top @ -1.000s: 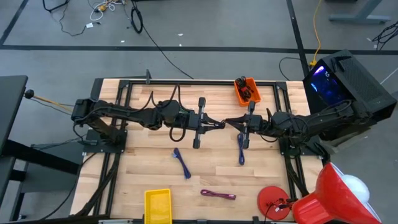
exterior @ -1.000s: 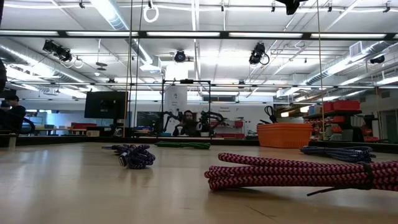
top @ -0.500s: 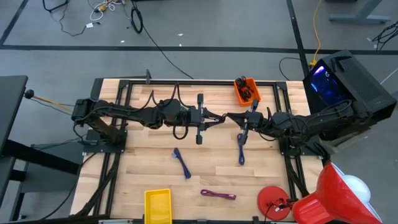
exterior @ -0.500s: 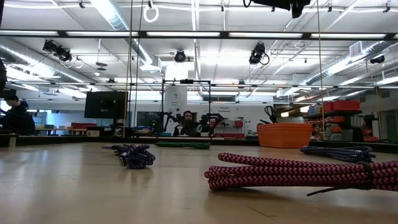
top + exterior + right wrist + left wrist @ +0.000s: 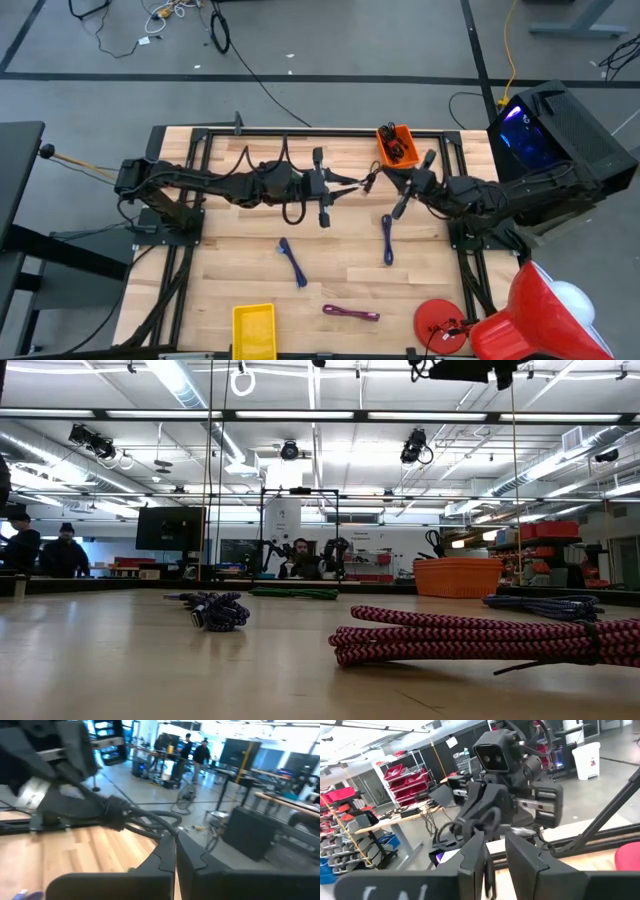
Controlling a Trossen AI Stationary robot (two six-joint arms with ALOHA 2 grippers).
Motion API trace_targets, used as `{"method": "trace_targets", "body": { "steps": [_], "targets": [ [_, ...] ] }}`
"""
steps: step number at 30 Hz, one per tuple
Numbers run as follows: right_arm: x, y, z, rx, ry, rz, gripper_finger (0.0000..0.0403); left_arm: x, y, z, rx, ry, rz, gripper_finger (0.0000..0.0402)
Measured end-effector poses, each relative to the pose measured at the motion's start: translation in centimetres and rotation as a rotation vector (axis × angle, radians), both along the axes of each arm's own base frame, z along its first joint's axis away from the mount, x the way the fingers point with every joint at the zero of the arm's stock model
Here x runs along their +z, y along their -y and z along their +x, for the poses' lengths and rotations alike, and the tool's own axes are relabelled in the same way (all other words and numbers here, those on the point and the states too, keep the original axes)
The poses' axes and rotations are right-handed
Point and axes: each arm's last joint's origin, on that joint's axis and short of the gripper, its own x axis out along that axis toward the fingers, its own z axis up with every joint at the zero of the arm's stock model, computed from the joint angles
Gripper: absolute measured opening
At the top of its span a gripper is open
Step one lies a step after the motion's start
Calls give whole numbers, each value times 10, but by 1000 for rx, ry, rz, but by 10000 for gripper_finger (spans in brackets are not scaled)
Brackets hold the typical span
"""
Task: Pick & Place USB Port
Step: Put the black charger cable into the orange bin
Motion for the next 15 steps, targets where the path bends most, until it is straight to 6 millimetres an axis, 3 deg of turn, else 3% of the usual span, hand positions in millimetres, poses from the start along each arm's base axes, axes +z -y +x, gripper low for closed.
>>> {"method": "trace_targets", "body": {
  "steps": [8,15],
  "targets": [
    [1,6,-18,-128,-26,16,0,-2,0,0,2,-25,1,83],
    [-10,11,-31,-293,-81,60,0,-5,0,0,1,-51,1,83]
  ]
}}
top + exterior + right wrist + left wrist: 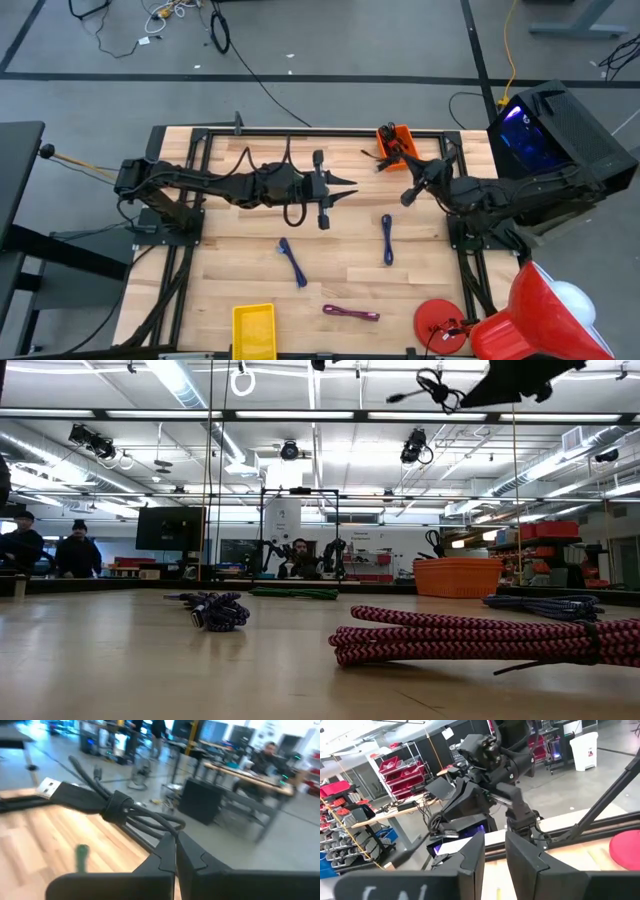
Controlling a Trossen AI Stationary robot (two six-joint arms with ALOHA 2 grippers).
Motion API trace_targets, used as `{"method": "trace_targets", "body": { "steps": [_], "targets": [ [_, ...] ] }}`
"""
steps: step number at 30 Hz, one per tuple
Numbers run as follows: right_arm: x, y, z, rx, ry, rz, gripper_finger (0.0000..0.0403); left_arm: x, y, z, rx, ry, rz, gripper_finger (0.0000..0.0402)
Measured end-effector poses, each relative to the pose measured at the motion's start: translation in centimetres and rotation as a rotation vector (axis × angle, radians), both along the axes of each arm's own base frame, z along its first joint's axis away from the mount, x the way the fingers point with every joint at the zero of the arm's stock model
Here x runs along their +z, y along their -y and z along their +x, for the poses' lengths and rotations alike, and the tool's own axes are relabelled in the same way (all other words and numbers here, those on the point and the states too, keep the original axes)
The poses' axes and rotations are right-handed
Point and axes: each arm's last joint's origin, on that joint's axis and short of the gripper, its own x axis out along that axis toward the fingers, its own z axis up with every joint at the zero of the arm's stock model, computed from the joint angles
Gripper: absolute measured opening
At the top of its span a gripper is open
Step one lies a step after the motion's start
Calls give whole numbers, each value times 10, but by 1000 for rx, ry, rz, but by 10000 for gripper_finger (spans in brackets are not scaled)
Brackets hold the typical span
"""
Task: Pick & Place USB Port
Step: Put the black charger cable into the orange bin
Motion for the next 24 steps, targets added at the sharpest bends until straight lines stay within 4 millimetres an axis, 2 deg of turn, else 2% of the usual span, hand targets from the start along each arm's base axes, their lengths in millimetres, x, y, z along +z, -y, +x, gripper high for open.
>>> {"method": "trace_targets", "body": {
  "steps": [7,14,19,24],
  "targets": [
    [-21,3,-11,-126,-51,78,0,-5,1,0,-9,-46,-43,83],
    [-38,9,-29,-312,-39,93,0,-15,5,-1,-134,-151,-120,83],
    [-43,13,-29,-360,3,128,0,-21,12,-2,-161,-206,-136,83],
    [-73,24,-26,-438,3,123,0,-22,24,-3,-193,-225,-134,83]
  ]
}}
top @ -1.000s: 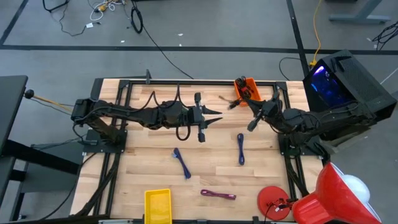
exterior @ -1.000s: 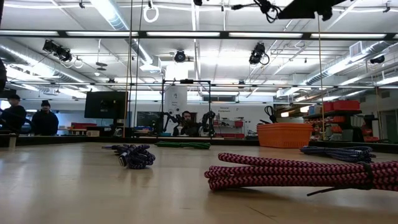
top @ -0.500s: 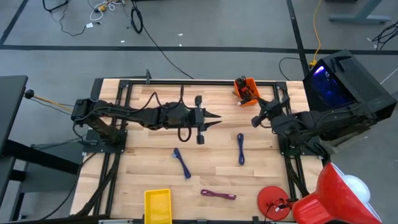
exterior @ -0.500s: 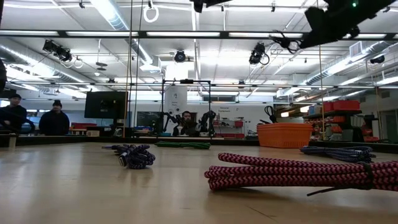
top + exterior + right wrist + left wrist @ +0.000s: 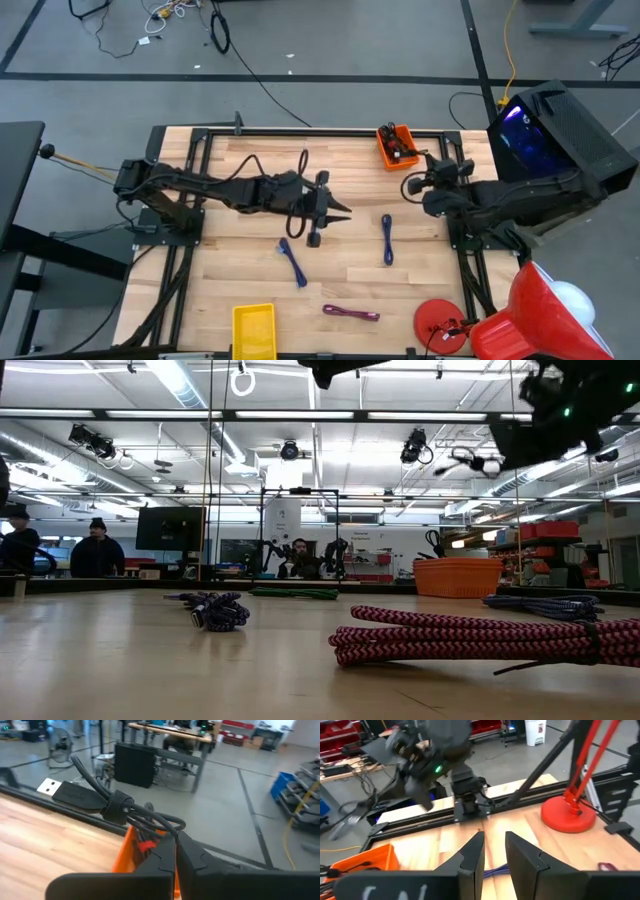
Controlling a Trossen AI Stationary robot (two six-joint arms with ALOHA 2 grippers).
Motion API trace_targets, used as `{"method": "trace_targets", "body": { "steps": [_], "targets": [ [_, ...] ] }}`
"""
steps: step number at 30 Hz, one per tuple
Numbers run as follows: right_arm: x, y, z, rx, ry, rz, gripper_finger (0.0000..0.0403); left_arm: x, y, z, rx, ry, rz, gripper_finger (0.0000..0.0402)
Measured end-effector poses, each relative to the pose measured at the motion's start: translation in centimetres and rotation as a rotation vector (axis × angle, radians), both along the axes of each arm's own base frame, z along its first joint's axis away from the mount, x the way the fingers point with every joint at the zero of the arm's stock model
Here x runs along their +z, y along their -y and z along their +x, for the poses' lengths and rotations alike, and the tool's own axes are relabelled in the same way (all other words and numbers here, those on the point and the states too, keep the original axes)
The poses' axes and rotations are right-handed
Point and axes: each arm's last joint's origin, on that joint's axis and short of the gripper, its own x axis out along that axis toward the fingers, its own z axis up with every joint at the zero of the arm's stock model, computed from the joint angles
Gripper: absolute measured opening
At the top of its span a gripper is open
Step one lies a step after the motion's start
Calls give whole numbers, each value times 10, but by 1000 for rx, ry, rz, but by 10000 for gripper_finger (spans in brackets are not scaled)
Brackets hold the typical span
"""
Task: Pick & Place USB Port
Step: Put the black charger cable into the orange bin
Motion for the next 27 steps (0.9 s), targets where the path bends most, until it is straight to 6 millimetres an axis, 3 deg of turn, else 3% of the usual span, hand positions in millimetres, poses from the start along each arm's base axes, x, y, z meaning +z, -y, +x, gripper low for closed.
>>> {"method": "trace_targets", "body": {
  "steps": [3,8,15,27],
  "targets": [
    [-24,8,-2,-36,-20,15,0,0,8,-1,-22,-1,1,83],
    [-45,22,-1,-50,29,70,0,-1,19,-2,-53,-10,3,83],
    [-52,43,4,13,139,78,0,-3,27,-4,-75,-26,5,83],
    [-61,73,-1,-35,129,158,0,-6,30,-5,-83,-55,10,83]
  ]
}}
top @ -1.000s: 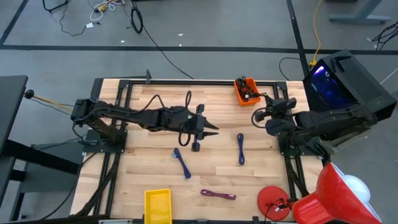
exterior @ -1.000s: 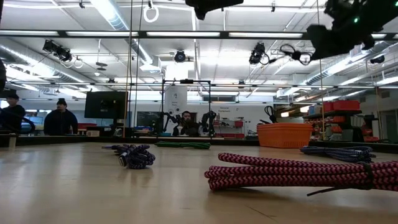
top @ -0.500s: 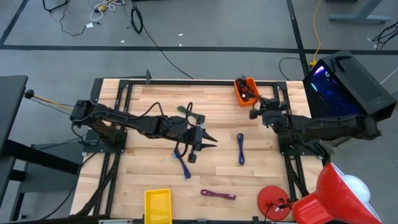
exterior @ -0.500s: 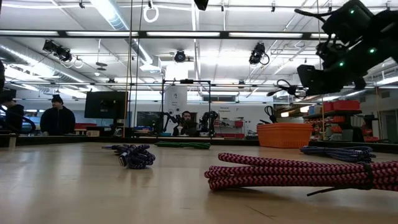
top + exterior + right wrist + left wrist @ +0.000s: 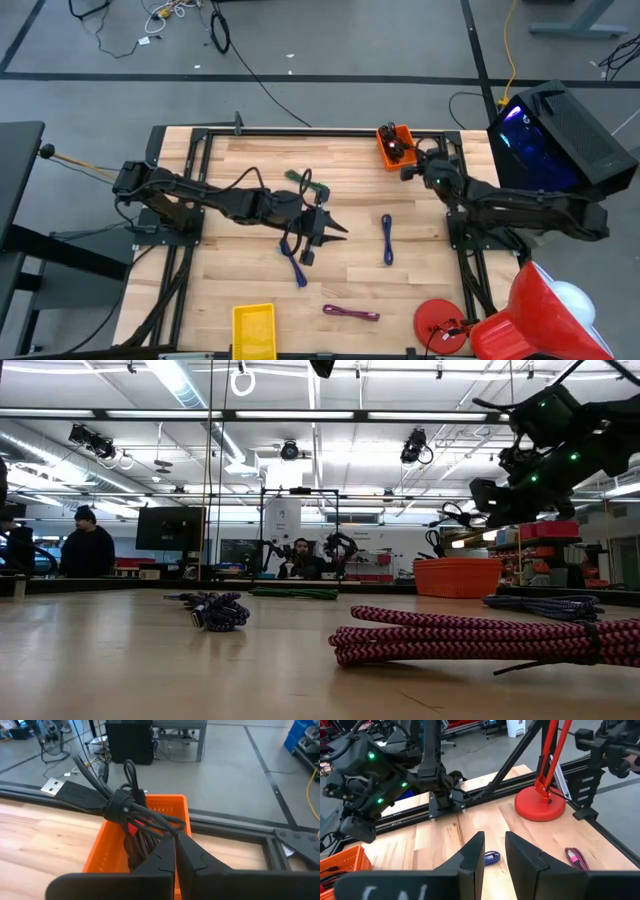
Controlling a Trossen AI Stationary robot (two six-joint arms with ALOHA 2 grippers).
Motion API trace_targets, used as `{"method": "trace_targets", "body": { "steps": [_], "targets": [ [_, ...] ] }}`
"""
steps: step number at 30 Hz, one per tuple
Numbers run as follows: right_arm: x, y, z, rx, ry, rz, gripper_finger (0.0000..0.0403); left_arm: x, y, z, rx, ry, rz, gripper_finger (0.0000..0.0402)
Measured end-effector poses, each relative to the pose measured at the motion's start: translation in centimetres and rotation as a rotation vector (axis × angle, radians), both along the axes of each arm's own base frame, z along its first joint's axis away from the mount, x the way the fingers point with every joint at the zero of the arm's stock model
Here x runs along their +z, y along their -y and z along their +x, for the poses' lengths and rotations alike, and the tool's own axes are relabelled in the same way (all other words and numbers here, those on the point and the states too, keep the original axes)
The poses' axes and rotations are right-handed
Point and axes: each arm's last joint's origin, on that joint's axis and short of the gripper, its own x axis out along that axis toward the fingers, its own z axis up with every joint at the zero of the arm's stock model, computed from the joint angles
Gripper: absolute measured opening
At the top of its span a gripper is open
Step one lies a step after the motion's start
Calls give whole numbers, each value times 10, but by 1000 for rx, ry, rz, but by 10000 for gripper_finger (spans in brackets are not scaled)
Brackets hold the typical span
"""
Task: Pick & Place USB Port
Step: Put the black charger cable into the orange bin
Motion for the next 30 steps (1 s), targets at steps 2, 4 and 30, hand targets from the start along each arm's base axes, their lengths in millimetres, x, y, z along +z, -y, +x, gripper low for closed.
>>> {"method": "trace_targets", "body": {
  "steps": [2,4,30],
  "targets": [
    [-3,5,1,4,1,15,0,0,0,0,-1,0,0,83],
    [-6,10,2,4,-3,34,0,0,0,0,-1,0,0,83],
    [-42,38,8,-87,-80,134,29,-6,6,-3,-14,-60,3,83]
  ]
}}
